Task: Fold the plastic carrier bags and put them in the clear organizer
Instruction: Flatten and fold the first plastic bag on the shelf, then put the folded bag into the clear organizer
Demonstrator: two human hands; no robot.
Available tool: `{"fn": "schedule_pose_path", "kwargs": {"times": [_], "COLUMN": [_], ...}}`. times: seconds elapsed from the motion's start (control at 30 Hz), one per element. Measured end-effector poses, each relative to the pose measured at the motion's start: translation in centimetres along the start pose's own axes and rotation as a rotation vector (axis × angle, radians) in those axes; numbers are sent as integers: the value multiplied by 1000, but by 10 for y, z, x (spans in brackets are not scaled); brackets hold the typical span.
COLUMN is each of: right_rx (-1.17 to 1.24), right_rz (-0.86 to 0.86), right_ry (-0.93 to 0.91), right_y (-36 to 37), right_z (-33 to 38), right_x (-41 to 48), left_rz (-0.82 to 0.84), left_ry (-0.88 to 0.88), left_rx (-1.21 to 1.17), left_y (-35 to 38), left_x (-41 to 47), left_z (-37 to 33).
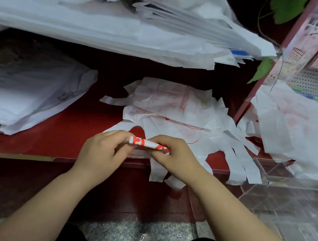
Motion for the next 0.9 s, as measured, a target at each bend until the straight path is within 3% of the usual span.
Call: {"fn": "schedule_pose_path", "kwargs": {"times": [0.13, 0.33, 0.57, 0.63, 0.73, 0.8, 0.9], "right_rx": [157, 223, 218, 127, -234, -454, -525], "right_rz": [-75, -184, -434, -547, -659, -653, -531], "right_ry": [111, 245, 330, 317, 358, 402, 489], "right_y": [-23, -84, -166, -190, -220, -232, -231], "right_z": [5, -30, -96, -115, -148, -176, -200], "right_x": [-18, -65, -130, -145, -163, -171, -175], "left_rz": [129, 327, 521, 501, 394, 351, 339], "left_ry": [-211, -190, -121, -100, -94, -86, -94], "left_rx": [-216, -320, -290, -235, -169, -159, -174], "left_y": [9, 66, 157, 179, 208, 228, 251], "left_x": [6, 25, 53, 66, 88, 99, 105], "left_z": [-27, -83, -152, -165, -179, -189, -194]}}
Point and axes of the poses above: each hand's wrist, its own x-axis towards the middle knuckle, its own y-axis out of the palm, z = x × y, the point moved 5 cm from there along x, towards the middle knuckle, and after that the axes turned 3 degrees about -z, right-handed, at the moved point
